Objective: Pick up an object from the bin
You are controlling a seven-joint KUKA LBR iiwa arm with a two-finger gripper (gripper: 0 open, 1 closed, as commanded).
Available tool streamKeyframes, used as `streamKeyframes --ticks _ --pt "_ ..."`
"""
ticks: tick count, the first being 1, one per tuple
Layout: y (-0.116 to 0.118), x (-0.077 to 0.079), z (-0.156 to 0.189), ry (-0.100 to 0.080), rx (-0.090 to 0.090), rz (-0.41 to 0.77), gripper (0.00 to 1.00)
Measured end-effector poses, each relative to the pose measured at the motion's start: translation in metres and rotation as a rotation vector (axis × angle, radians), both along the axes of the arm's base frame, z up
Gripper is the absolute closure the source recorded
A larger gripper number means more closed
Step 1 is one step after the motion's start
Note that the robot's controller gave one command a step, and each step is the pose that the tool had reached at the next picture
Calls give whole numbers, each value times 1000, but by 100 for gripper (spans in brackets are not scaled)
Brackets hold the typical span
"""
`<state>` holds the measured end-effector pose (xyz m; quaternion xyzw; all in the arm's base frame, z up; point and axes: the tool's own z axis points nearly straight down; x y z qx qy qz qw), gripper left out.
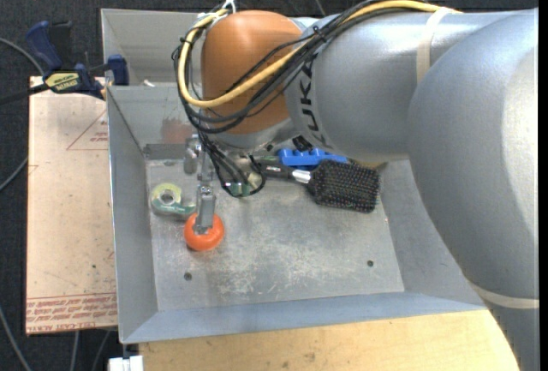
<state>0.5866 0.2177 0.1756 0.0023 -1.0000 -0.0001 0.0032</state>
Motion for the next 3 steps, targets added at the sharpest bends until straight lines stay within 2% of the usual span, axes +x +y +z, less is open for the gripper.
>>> streamKeyframes --ticks 1,2,3 --pt "-1 2 5 -7 1 -4 0" --pt "-17 -11 -63 -12 2 57 0" --pt "-25 -42 -69 -1 -1 5 0"
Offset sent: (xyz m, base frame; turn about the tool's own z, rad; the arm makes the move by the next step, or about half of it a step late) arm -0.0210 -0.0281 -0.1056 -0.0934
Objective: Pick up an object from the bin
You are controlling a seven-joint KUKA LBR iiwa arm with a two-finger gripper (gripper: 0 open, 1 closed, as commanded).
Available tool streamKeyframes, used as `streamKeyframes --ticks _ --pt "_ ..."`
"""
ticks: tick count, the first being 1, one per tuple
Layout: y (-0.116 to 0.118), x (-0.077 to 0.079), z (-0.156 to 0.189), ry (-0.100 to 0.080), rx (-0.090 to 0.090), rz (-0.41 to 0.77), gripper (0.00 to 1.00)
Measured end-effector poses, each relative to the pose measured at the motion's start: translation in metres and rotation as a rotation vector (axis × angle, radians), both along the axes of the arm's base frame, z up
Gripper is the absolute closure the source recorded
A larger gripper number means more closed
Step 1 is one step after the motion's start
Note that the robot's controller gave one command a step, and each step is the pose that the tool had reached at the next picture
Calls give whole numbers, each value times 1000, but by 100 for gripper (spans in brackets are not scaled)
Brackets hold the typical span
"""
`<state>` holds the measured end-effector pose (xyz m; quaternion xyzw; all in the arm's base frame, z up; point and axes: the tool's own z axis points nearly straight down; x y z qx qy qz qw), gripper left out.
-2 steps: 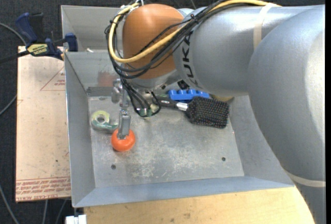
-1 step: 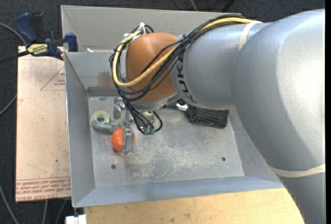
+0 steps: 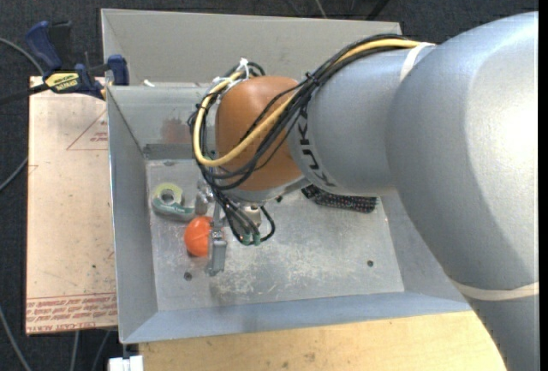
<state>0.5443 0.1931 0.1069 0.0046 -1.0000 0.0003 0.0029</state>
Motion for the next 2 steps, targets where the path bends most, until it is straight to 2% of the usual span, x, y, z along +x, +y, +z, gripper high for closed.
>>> streamKeyframes --ticks 1,2 --pt "0 -11 35 -7 2 -11 0" --pt "-8 -8 -31 -10 3 51 0"
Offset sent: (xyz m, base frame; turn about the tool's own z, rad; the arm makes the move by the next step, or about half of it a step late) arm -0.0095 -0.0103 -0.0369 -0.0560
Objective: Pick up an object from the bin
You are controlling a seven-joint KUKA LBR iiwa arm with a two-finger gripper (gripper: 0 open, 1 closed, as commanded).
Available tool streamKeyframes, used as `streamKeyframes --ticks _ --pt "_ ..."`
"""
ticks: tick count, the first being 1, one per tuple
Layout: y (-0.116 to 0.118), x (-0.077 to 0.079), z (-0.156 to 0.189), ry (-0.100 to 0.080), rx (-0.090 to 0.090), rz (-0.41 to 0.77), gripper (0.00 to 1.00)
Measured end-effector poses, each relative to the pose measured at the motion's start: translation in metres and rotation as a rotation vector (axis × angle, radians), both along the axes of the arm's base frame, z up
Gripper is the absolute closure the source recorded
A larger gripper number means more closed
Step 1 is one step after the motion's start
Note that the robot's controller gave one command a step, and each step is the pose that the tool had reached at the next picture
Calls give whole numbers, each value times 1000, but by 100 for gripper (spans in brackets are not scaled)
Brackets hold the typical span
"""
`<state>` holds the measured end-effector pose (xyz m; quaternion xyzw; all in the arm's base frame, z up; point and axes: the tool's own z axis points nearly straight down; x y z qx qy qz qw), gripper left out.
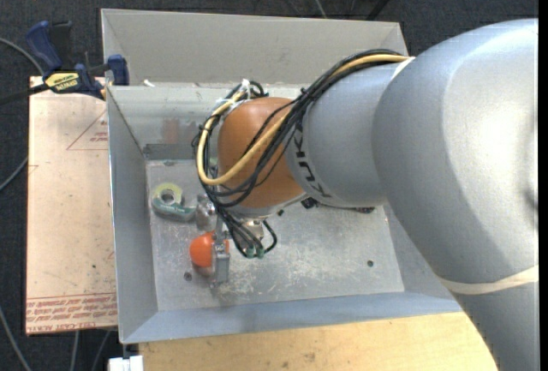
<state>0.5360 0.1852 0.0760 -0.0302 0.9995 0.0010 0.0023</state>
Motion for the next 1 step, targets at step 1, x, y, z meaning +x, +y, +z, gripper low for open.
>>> streamKeyframes --ticks 1 --pt "-17 7 -6 3 0 -290 100"
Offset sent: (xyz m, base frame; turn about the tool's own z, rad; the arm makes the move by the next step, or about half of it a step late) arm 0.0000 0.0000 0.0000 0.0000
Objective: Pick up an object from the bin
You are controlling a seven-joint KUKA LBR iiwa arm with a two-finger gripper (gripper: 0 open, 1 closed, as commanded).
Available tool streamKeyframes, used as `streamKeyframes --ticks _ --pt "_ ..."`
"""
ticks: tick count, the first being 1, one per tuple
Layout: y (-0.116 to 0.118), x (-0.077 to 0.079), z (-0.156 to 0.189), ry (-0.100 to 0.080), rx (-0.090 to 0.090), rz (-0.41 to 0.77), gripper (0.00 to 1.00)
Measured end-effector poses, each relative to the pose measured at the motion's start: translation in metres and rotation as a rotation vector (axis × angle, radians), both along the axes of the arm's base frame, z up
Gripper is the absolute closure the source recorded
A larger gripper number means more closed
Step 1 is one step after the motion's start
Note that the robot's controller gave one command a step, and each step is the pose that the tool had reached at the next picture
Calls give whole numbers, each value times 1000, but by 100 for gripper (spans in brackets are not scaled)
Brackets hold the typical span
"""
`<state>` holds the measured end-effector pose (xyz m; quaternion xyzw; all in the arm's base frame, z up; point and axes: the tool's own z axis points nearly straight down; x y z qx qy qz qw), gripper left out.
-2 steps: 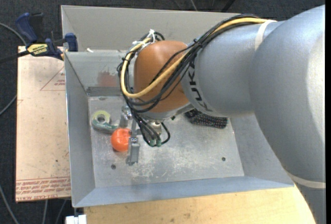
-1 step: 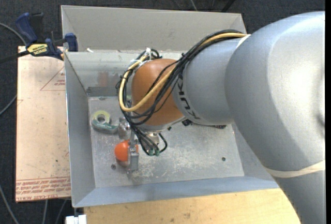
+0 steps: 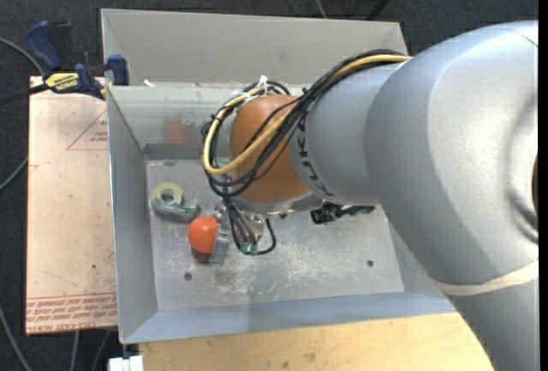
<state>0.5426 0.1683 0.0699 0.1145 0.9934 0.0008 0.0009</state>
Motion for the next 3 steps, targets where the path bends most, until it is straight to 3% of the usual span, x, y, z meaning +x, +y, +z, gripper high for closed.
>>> streamKeyframes --ticks 2,3 --pt "-1 -2 5 8 -2 0 100" --pt "-1 -3 26 11 -3 0 100"
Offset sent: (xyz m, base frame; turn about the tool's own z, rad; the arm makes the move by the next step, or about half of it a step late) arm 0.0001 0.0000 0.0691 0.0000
